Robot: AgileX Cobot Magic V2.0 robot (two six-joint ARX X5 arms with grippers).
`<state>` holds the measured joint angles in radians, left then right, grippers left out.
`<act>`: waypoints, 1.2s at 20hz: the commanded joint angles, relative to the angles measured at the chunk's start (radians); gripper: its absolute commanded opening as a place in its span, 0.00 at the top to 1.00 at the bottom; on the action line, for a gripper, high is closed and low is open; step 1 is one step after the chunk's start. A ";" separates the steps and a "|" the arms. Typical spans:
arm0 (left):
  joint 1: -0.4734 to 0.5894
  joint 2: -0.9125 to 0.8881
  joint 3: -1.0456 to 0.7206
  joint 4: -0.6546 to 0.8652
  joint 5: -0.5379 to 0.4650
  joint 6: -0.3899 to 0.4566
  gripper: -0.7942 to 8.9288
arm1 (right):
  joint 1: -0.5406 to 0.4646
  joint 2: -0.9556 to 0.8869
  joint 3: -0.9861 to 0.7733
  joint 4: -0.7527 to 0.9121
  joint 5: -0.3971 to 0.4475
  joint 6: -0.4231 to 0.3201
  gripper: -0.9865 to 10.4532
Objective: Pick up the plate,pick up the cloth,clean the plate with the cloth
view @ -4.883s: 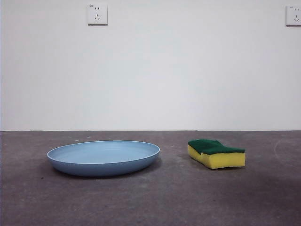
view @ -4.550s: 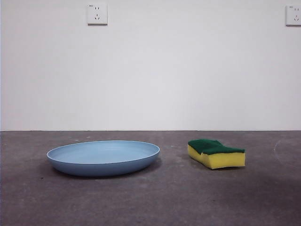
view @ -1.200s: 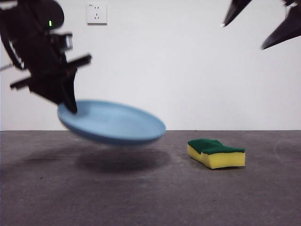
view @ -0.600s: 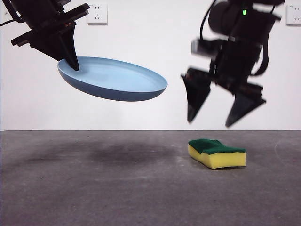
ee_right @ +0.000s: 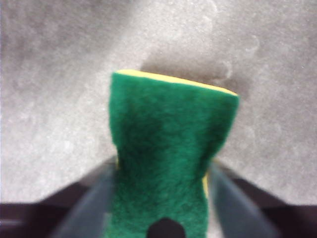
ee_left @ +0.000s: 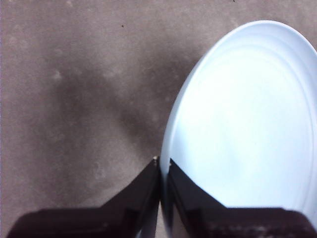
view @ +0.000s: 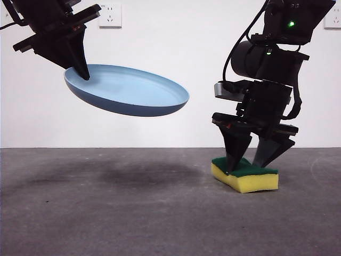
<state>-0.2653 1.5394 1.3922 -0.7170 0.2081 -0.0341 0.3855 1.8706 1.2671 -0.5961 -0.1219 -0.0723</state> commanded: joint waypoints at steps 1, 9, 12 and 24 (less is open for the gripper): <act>-0.004 0.003 0.000 0.005 0.001 0.010 0.93 | -0.003 0.015 0.002 -0.007 0.000 -0.018 0.87; -0.004 0.003 0.000 0.006 -0.005 0.013 0.93 | -0.016 0.006 0.002 -0.023 -0.010 -0.027 0.92; -0.005 0.006 0.000 0.009 -0.080 0.013 0.93 | -0.016 -0.064 0.002 -0.023 -0.034 0.019 0.92; -0.143 0.022 0.000 0.051 0.040 0.008 0.93 | 0.183 -0.406 0.002 0.120 -0.021 0.098 0.92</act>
<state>-0.4053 1.5555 1.3922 -0.6773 0.2356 -0.0265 0.5705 1.4506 1.2778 -0.4751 -0.1539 0.0151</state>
